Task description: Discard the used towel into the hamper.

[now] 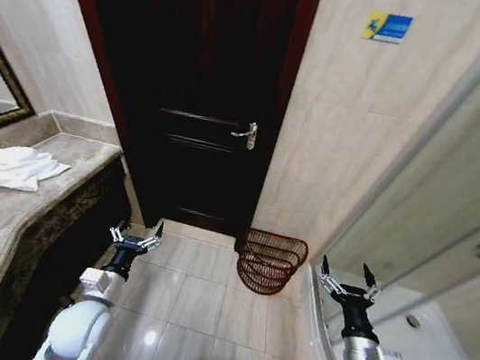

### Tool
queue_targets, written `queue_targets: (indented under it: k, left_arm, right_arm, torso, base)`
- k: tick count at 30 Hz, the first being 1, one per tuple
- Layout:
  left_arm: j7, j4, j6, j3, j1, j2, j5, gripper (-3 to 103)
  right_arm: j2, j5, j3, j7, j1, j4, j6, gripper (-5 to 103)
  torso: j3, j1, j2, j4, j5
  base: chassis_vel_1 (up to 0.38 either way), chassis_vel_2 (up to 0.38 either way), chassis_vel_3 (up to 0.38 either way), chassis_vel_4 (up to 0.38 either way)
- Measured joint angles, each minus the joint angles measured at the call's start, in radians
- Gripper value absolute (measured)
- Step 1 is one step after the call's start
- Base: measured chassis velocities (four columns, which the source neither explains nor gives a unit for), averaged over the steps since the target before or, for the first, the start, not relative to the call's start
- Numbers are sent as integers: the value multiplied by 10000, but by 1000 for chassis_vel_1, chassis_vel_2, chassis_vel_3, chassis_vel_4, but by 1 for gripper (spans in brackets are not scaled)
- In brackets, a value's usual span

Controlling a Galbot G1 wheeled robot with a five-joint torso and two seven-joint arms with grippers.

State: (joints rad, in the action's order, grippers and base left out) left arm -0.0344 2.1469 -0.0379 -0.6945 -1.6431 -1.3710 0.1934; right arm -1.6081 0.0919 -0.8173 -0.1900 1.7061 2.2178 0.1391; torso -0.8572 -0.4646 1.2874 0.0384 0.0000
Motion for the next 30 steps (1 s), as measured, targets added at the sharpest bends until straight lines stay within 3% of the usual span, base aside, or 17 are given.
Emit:
queue_targets:
  k: [30]
  left_arm:
    - [-1, -25, -152, 20, -20, -79, -126, 100]
  right_arm:
    - [0, -36, -25, 313, 177, -64, 41, 100]
  torso:
    - [2, 6, 2, 0, -1]
  base:
    - [118, 102, 110, 117]
